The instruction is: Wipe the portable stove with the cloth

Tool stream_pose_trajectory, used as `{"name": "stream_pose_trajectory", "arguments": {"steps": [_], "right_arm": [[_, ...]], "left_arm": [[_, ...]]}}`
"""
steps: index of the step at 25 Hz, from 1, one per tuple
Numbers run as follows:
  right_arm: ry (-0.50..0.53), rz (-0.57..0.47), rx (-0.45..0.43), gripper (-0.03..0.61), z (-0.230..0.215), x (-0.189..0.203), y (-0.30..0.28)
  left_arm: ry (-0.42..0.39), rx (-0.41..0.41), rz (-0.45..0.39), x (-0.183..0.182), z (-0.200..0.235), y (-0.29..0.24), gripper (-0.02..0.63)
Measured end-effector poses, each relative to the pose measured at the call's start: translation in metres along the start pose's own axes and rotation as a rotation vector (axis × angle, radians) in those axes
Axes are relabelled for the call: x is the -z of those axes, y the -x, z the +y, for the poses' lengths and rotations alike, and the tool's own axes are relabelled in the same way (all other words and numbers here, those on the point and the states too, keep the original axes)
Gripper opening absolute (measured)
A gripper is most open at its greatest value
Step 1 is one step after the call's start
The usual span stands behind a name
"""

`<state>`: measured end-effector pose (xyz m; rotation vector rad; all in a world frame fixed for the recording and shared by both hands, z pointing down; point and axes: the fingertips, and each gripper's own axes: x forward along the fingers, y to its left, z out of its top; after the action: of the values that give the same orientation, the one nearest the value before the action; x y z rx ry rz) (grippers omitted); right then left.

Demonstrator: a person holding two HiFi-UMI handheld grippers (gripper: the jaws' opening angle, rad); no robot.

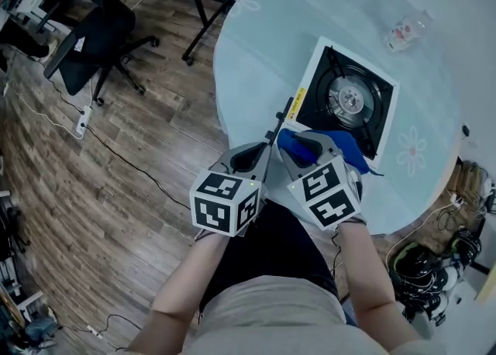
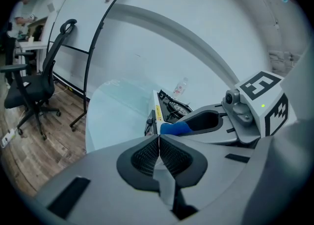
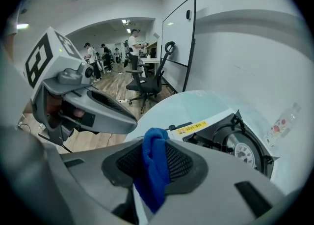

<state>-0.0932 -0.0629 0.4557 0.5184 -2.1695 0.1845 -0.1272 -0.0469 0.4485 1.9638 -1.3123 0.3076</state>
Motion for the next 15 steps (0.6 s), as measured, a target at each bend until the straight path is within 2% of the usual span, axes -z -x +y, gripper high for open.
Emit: {"name": "stream_pose_trajectory", "arguments": {"steps": [3,7,11,15], "right_arm": [[0.056,0.007,0.025,0.124,0.003,-0.003,-0.001],[0.075,-0.008,0.029,0.124,0.005,-0.005,-0.002],[0.072,-0.034,0.026,0.124,0.004,-0.010,-0.001],[0.009,-0.116,0.033,0.124,0.004,-0.022,0.009]], "left_arm": [[-0.001,-0.001,-0.002,0.001,0.000,0.002,0.018],[-0.002,-0.005,-0.008,0.002,-0.003,0.004,0.018],[-0.008,-0.018,-0.019,0.001,-0.001,0.011,0.018],[-0.013,-0.024,-0.034,0.002,-0.002,0.022,0.018]]}}
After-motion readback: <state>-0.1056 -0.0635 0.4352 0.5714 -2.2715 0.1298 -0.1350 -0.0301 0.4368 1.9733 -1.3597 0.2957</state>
